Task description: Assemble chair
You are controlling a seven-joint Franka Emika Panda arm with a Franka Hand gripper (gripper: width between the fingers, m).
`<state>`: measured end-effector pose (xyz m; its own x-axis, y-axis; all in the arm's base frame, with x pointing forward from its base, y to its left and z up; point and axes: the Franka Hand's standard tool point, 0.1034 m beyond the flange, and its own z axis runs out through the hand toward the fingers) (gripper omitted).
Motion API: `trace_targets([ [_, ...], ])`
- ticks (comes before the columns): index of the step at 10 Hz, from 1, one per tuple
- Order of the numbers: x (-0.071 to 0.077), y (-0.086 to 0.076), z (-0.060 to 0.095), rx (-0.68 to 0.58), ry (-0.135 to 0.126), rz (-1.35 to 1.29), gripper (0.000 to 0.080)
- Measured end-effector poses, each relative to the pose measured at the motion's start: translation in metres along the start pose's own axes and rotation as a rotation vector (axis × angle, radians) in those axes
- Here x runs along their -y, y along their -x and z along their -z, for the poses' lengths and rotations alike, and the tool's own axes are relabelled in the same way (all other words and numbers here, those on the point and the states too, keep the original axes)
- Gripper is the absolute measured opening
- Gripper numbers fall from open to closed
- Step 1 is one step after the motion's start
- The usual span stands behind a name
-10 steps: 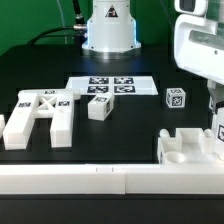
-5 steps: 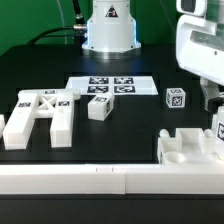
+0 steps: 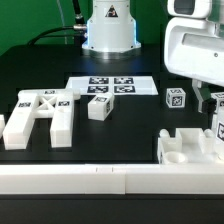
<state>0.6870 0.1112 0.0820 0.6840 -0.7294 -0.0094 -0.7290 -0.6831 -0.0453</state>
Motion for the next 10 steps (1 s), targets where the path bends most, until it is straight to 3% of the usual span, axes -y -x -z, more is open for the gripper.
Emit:
trace_targets([
  [5,0.0034,0.0054,-0.0001,-0.024,0.031,0.454,0.0649],
  [10,0.0054,0.0062,0.0005,-0.026,0.034,0.814,0.0649],
])
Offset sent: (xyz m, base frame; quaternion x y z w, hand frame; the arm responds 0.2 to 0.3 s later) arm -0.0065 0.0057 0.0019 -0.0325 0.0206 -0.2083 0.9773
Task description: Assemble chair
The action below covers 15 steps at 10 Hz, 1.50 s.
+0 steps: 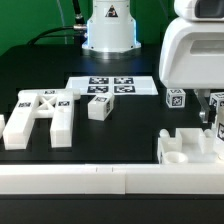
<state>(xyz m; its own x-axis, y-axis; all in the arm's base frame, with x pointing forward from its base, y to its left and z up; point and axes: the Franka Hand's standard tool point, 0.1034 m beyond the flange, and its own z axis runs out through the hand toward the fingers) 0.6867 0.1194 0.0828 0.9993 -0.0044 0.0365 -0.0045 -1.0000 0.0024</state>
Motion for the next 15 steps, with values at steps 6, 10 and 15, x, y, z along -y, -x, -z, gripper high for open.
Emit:
trace_targets([
  [6,-0.0031,-0.0003,-0.0006,0.0,0.011,0.139,0.0288],
  [10,-0.0037,-0.0004,-0.0007,-0.001,0.009,-0.063,0.0288],
  [15,-0.0065,-0.0011,-0.0019,0.004,-0.011,-0.543,0.0289],
])
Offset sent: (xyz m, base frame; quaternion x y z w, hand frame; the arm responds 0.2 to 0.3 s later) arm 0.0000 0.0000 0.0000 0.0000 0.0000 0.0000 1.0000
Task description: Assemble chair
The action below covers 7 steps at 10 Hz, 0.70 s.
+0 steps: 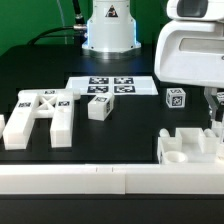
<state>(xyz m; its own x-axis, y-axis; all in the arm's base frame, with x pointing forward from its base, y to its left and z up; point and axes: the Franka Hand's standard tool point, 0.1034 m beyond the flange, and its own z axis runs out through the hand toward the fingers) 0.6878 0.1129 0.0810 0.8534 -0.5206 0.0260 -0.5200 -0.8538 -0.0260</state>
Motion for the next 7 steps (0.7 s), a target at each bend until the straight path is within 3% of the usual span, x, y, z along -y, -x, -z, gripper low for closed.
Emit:
trace_targets([
  [7,-0.0024,-0.0014,-0.0006,0.021,-0.007,-0.554,0.0291],
])
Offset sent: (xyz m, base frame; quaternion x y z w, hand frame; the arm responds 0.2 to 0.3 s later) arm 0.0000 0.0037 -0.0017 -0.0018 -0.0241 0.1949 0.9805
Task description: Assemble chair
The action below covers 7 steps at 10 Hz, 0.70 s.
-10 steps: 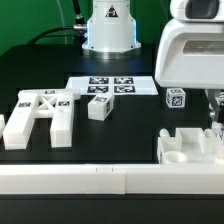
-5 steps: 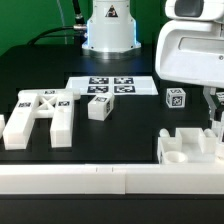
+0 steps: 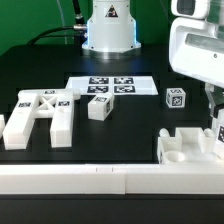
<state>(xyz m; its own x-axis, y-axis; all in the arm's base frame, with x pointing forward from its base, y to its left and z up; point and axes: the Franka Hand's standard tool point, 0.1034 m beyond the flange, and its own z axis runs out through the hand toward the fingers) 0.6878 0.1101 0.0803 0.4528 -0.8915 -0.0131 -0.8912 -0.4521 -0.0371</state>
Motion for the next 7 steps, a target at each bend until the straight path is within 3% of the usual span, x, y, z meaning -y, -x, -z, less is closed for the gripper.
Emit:
trace_targets([
  [3,-0.0003,-0.0002,-0.0002,0.0,0.0,-0.176,0.0291],
  [5,-0.0003,-0.0002,-0.0002,-0.002,0.001,-0.137,0.0291],
  [7,0.0013,0.0025,0.0019,-0.003,-0.001,-0.042,0.0571],
])
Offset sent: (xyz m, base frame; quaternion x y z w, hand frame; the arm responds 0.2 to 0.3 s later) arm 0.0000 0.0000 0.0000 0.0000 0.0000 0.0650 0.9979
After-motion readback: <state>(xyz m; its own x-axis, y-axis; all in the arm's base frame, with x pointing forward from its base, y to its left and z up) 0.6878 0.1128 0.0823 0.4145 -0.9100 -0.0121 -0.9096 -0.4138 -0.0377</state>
